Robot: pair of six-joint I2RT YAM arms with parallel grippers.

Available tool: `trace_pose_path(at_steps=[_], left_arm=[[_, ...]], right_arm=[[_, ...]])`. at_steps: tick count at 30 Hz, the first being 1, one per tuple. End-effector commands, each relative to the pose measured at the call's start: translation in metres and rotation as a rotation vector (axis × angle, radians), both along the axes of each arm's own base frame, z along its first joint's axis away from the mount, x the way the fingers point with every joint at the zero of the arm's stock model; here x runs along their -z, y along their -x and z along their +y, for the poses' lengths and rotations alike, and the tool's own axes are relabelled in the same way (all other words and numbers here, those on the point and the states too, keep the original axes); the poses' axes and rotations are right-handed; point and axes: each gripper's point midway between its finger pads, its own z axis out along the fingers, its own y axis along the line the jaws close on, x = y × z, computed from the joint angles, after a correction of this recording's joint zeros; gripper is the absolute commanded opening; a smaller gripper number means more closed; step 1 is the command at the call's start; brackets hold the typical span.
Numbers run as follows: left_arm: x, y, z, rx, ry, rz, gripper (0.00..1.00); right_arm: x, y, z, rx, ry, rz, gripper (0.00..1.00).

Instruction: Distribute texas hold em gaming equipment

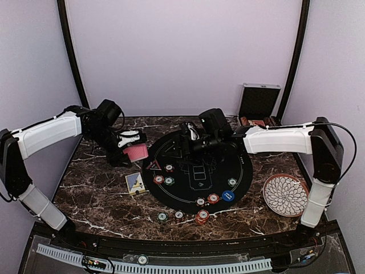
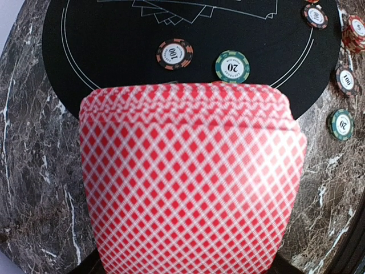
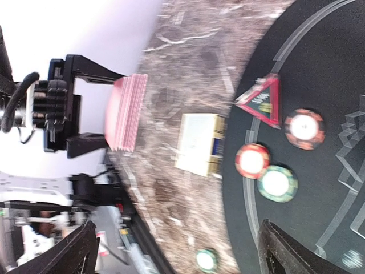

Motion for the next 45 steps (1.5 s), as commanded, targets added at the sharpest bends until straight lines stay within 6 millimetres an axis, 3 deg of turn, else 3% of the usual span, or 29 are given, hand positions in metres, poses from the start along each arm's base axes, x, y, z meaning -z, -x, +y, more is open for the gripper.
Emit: trace_pose_path(at_steps=[1, 15, 33, 45], left_arm=[[-0.030, 0.015, -0.013, 0.018, 0.061, 0.014, 0.10], [-0.046, 0.019, -0.033, 0.048, 0.078, 0.009, 0.09], [-0.032, 0.022, -0.042, 0.069, 0.047, 0.030, 0.07], [-0.037, 0.020, -0.046, 0.074, 0.056, 0.017, 0.07]], right_arm=[[-0.027, 0.005, 0.026, -0.067, -0.203, 0.065, 0.99], [-0.028, 0.003, 0.046, -0.107, -0.297, 0.130, 0.94], [-0.032, 0.004, 0.058, -0.140, -0.375, 0.188, 0.89], [-0.028, 0.004, 0.070, -0.167, -0.406, 0.234, 0.82]])
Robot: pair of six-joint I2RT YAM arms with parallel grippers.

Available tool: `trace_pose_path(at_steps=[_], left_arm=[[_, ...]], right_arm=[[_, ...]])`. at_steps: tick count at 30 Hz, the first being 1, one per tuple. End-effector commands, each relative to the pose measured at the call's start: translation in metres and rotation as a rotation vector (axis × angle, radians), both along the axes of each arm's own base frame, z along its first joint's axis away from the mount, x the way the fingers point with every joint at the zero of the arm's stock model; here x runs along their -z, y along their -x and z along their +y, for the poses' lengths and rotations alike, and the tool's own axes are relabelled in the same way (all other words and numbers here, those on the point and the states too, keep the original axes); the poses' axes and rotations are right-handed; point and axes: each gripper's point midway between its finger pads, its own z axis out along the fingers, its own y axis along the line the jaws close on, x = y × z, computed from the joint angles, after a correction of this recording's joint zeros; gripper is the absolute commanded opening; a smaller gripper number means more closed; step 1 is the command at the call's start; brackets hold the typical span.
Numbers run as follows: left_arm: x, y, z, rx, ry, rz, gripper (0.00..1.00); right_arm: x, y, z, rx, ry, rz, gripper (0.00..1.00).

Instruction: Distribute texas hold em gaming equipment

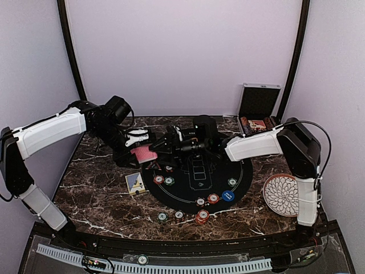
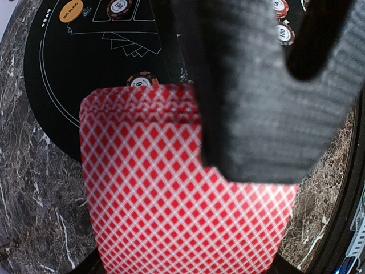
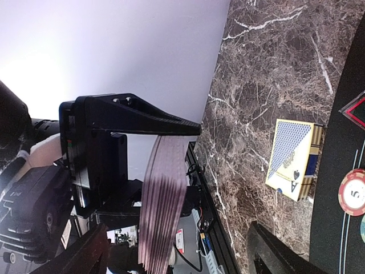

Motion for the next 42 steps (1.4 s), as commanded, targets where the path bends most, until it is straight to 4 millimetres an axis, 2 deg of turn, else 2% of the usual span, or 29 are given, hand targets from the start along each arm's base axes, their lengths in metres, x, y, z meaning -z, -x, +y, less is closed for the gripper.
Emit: trace_pose_path(at_steps=[1, 9, 14, 20, 26, 28, 29, 31, 32, 34, 42], left_arm=[[-0.015, -0.001, -0.007, 0.005, 0.029, -0.021, 0.07], [-0.013, -0.002, -0.005, 0.010, 0.012, -0.024, 0.06], [-0.014, -0.003, -0.006, 0.011, 0.011, -0.029, 0.06], [-0.013, -0.006, -0.006, 0.008, 0.005, -0.036, 0.07], [-0.012, -0.006, -0.007, 0.012, 0.004, -0.033, 0.10], [-0.011, -0.005, -0.006, 0.014, 0.002, -0.031, 0.17], [-0.011, -0.005, -0.006, 0.016, 0.001, -0.031, 0.23], [-0.011, -0.003, -0.005, 0.014, 0.000, -0.029, 0.51], [-0.012, -0.002, -0.005, 0.015, 0.004, -0.031, 0.76], [-0.014, 0.000, -0.006, 0.023, 0.018, -0.033, 0.96], [-0.015, 0.003, -0.014, 0.057, 0.066, -0.037, 0.99]], right_arm=[[-0.017, 0.003, 0.013, -0.037, -0.075, -0.016, 0.81], [-0.026, 0.009, 0.030, -0.096, -0.136, 0.014, 0.76], [-0.025, 0.013, 0.036, -0.131, -0.164, 0.042, 0.68], [-0.023, 0.014, 0.036, -0.135, -0.173, 0.054, 0.48], [-0.020, 0.010, 0.033, -0.119, -0.171, 0.065, 0.24], [-0.018, 0.009, 0.032, -0.110, -0.169, 0.069, 0.20], [-0.018, 0.008, 0.032, -0.107, -0.169, 0.070, 0.19], [-0.018, 0.008, 0.033, -0.107, -0.173, 0.071, 0.14], [-0.019, 0.008, 0.033, -0.108, -0.177, 0.072, 0.13], [-0.019, 0.008, 0.032, -0.108, -0.183, 0.079, 0.11], [-0.029, 0.016, 0.033, -0.135, -0.247, 0.106, 0.10]])
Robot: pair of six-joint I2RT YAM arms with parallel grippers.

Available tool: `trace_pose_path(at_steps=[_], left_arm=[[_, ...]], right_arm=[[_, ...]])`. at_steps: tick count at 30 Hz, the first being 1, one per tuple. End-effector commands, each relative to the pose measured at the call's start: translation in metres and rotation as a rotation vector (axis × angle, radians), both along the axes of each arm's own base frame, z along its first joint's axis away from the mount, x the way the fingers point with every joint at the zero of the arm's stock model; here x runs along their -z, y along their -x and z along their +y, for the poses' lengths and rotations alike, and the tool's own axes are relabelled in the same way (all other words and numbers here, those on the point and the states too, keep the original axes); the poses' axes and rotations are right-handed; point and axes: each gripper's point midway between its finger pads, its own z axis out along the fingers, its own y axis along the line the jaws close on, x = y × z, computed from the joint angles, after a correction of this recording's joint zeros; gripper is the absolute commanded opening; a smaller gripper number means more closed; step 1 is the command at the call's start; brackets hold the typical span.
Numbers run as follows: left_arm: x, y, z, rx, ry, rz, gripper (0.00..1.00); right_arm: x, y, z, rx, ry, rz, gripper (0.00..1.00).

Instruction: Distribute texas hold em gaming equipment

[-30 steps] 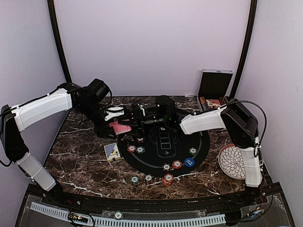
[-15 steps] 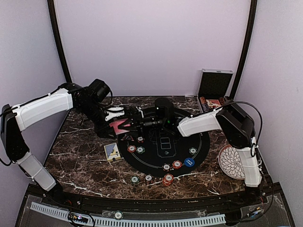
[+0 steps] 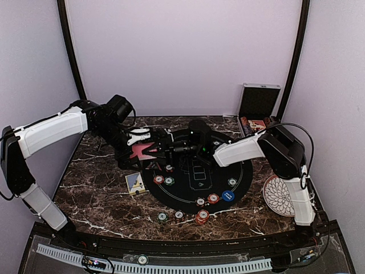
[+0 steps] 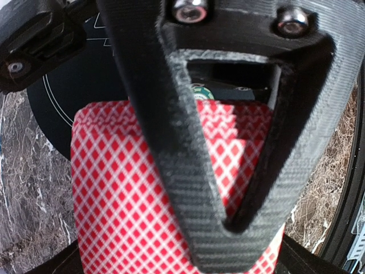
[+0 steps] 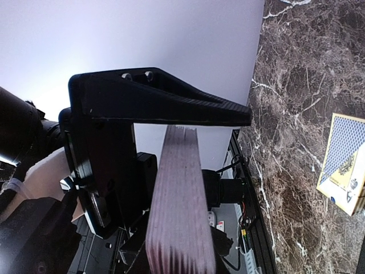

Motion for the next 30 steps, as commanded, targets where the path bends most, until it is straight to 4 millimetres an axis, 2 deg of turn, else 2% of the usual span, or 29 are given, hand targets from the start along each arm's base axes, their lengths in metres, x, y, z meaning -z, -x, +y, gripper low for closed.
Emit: trace_pose_path(at_steps=[1, 12, 23, 29, 30], left_arm=[[-0.016, 0.007, -0.010, 0.057, 0.071, -0.031, 0.99], [-0.018, 0.002, -0.016, 0.128, 0.083, -0.089, 0.96], [-0.010, 0.000, -0.014, 0.144, 0.059, -0.106, 0.64], [-0.006, -0.002, -0.011, 0.126, 0.048, -0.117, 0.45], [-0.007, -0.002, -0.011, 0.124, 0.050, -0.123, 0.37]], right_arm=[[-0.018, 0.007, 0.001, -0.023, -0.091, -0.039, 0.10], [-0.007, 0.012, 0.004, -0.042, -0.060, -0.027, 0.10], [0.005, 0.012, 0.005, -0.039, -0.015, -0.018, 0.12], [0.009, 0.006, 0.006, -0.006, 0.028, -0.042, 0.34], [0.007, 0.005, 0.007, -0.002, 0.027, -0.045, 0.38]])
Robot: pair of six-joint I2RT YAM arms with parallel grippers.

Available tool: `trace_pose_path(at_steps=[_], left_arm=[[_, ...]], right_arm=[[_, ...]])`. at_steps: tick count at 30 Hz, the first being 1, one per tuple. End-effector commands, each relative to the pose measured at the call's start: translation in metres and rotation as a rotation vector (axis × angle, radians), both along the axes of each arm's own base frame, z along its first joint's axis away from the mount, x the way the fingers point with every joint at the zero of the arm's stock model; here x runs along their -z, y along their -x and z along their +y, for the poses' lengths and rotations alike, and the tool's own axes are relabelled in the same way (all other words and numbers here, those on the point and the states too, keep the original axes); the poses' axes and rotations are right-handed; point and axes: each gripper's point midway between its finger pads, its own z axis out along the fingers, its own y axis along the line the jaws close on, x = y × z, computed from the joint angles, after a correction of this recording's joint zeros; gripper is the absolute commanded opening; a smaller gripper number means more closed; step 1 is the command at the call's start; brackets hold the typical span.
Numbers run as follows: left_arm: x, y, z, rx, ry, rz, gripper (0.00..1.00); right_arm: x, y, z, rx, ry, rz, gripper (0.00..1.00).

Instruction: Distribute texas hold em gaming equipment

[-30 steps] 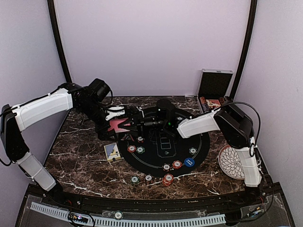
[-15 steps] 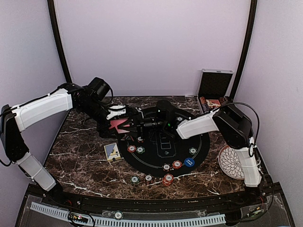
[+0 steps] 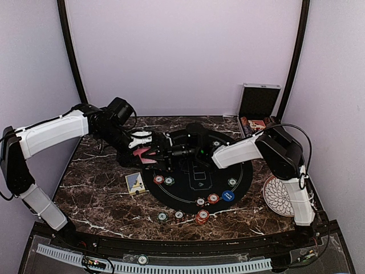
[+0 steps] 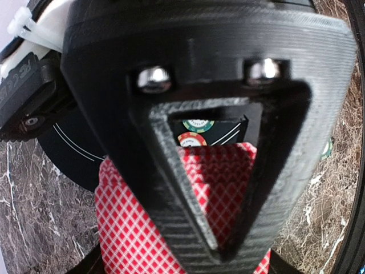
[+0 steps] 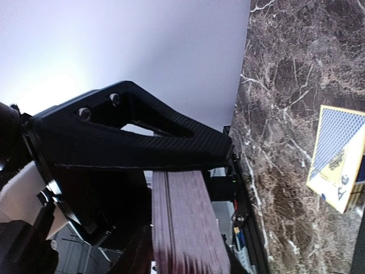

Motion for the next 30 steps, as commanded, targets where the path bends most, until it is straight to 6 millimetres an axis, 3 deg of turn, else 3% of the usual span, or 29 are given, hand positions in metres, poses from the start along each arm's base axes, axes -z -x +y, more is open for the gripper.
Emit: trace_pose_path(at_steps=[1, 11, 16, 23, 28, 30], left_arm=[[-0.011, 0.001, 0.001, 0.006, 0.020, -0.052, 0.31], [-0.007, 0.004, 0.004, 0.002, 0.008, -0.059, 0.28], [-0.006, 0.000, 0.003, -0.021, 0.006, -0.075, 0.33], [-0.002, -0.004, 0.005, -0.053, -0.014, -0.063, 0.72], [-0.001, -0.002, 0.004, -0.052, -0.028, -0.027, 0.95], [-0.001, 0.003, 0.002, -0.034, -0.021, -0.006, 0.98]], right_arm=[[-0.011, 0.000, 0.004, 0.007, -0.009, -0.052, 0.39], [-0.018, -0.005, 0.007, 0.021, -0.056, -0.016, 0.38], [-0.023, -0.005, 0.008, 0.019, -0.071, -0.011, 0.21], [-0.016, -0.002, 0.008, 0.011, -0.063, 0.004, 0.02], [-0.013, -0.001, 0.009, 0.006, -0.052, 0.001, 0.01], [-0.013, -0.001, 0.010, 0.006, -0.049, -0.001, 0.01]])
